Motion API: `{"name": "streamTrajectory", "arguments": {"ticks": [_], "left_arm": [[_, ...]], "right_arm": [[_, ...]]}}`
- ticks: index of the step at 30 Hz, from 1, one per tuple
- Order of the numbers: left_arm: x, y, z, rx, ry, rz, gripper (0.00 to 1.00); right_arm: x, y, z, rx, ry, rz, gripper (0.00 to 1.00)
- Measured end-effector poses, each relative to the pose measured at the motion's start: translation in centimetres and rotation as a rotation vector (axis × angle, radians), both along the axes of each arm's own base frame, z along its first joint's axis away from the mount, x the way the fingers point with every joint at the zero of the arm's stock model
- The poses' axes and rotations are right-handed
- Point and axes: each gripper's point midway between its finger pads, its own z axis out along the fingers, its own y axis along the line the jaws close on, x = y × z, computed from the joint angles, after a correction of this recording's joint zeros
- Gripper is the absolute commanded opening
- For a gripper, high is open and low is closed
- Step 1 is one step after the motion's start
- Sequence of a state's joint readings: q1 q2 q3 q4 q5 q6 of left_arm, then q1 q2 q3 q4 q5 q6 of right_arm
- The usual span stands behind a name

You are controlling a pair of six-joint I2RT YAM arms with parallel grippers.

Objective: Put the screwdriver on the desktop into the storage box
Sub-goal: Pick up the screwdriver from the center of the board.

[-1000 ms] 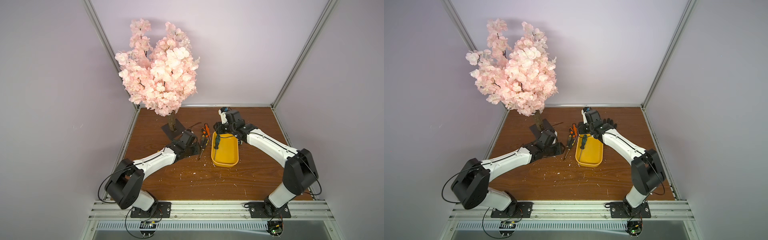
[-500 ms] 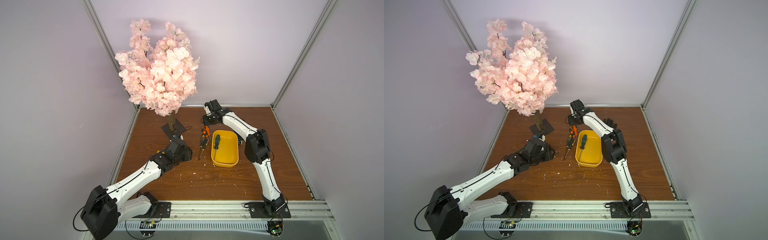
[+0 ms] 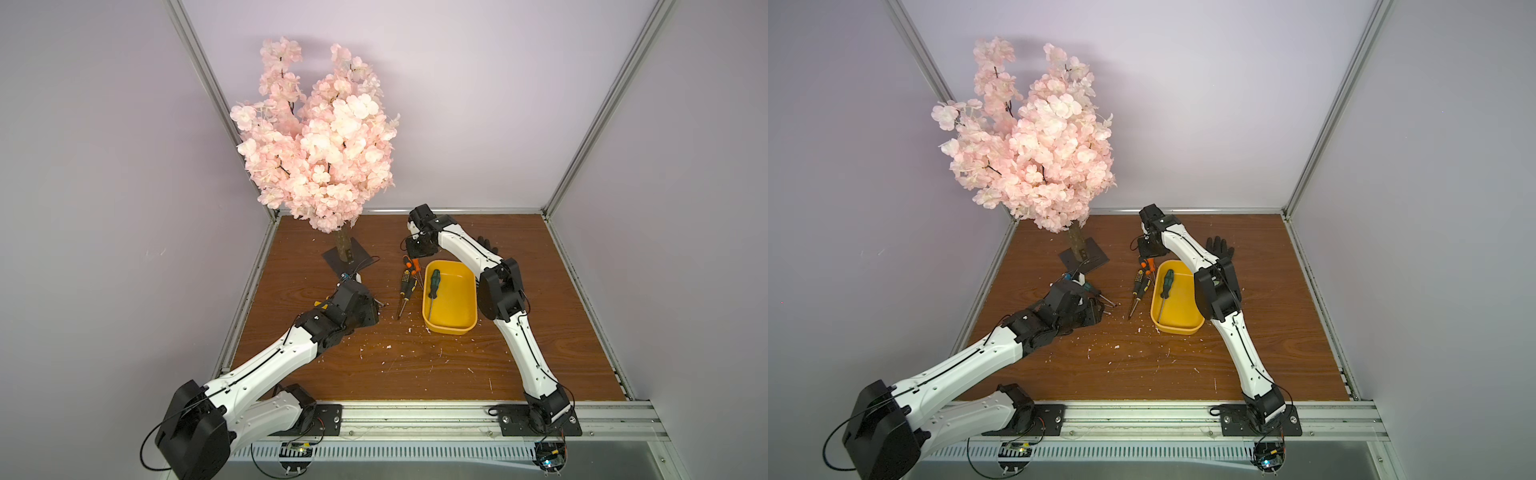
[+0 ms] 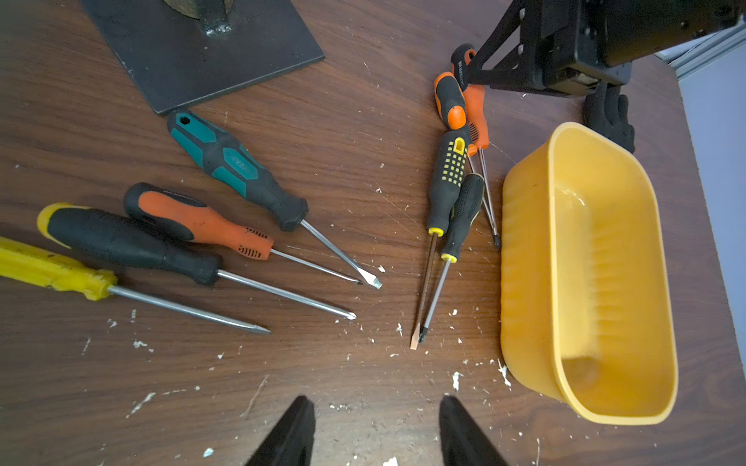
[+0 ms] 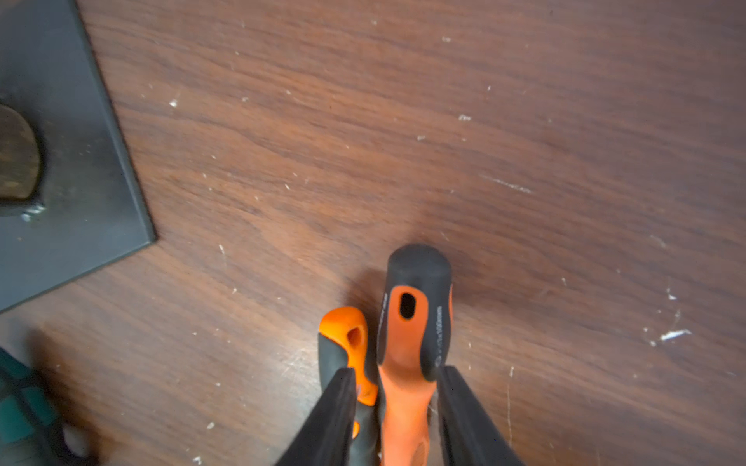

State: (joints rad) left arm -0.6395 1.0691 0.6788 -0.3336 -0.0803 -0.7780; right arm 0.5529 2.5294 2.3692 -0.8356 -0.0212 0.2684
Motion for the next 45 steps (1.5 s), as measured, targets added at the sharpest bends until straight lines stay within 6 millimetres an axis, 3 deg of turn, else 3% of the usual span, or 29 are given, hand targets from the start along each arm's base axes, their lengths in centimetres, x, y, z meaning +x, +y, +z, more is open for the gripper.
{"name": "streamTrajectory", "arguments": {"ticks": [4, 15, 20, 32, 40, 45], "left_arm": [[-0.2, 0.1, -0.3, 0.005, 0.007, 0.000, 0.53], [-0.9, 0.9, 0.3, -0.013, -0.012, 0.019, 0.53], [-1.0, 1.1, 0.7, -0.023, -0.022, 0.027, 0.53], [-1.2, 1.2, 0.5, -0.018, -0.016, 0.027, 0.53], [-1.1, 1.1, 0.3, -0.014, -0.010, 0.026, 0.53], [-1.1, 1.0, -0.4, 0.004, 0.008, 0.018, 0.53]], "right_arm": [[0.3, 0.0, -0.3, -0.008, -0.004, -0.002, 0.46], [0.9, -0.2, -2.7, -0.027, 0.015, -0.013, 0.39], [1.1, -0.1, -2.6, -0.023, 0.011, -0.017, 0.29], [1.1, -0.1, -2.6, -0.023, 0.010, -0.016, 0.27], [1.8, 0.0, -2.1, -0.003, -0.015, -0.034, 0.27], [2.3, 0.1, 0.7, 0.032, -0.060, -0.050, 0.26]]}}
